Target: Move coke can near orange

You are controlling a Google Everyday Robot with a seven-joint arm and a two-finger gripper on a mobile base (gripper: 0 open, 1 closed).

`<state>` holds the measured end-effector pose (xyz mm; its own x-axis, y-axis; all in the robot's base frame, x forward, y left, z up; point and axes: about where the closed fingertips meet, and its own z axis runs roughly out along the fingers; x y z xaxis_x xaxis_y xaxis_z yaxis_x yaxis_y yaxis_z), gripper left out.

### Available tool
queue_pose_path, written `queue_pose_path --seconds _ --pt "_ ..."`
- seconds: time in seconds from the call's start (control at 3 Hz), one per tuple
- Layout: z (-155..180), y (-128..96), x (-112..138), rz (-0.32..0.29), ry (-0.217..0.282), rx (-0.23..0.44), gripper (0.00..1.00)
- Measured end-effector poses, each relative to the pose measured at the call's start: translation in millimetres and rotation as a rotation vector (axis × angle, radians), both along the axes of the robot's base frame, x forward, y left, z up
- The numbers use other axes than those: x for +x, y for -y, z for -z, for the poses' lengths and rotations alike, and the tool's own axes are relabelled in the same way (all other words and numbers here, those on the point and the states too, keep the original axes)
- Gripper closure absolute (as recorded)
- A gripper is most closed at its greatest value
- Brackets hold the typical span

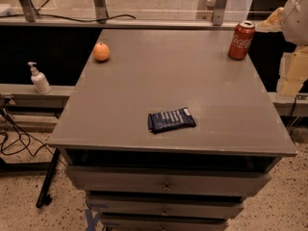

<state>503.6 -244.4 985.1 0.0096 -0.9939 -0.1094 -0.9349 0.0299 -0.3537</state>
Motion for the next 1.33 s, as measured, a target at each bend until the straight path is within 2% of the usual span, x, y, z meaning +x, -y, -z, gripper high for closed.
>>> queue_pose_path --seconds 0.33,0.67,1.0,1.33 --pt "0 0 0 0.0 0.0 0.0 0.0" --pt "-6 2 11 -0.005 0.031 0.045 0.0" --pt "-13 9 52 0.004 0.095 0.128 0.0" --pt "-5 30 111 0.068 0.138 0.195 0.0"
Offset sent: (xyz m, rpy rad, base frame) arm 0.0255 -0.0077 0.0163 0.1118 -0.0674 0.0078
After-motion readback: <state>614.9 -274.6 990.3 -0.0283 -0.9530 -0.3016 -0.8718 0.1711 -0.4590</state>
